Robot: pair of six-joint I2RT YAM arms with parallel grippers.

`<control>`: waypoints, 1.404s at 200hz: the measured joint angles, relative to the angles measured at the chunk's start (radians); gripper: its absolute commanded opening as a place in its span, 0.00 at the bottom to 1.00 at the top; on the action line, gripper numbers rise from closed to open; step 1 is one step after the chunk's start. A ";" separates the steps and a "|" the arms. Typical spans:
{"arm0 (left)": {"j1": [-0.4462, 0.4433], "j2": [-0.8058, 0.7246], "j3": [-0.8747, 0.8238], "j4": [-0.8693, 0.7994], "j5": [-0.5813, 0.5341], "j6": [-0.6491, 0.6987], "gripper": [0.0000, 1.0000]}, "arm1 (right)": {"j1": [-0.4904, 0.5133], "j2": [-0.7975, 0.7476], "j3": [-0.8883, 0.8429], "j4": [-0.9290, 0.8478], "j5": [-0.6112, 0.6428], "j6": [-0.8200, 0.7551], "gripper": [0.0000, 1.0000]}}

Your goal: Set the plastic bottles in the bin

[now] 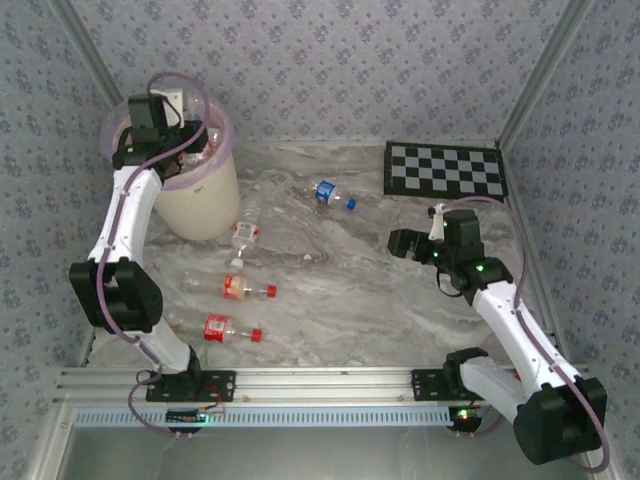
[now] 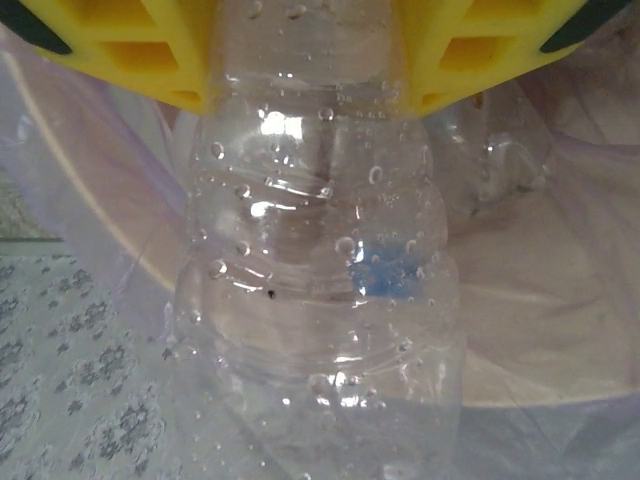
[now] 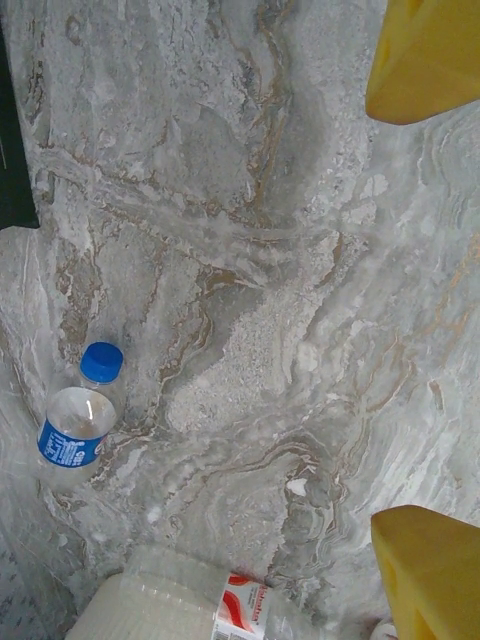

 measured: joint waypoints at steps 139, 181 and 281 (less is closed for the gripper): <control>0.012 -0.044 0.064 -0.073 0.074 0.027 0.55 | -0.002 0.072 -0.003 0.031 -0.043 0.002 1.00; 0.012 -0.008 0.060 -0.065 0.091 -0.036 0.37 | 0.000 0.072 -0.003 0.031 -0.050 0.002 1.00; 0.006 -0.017 -0.107 0.005 0.127 -0.126 0.48 | 0.000 0.051 -0.003 0.029 -0.053 0.002 1.00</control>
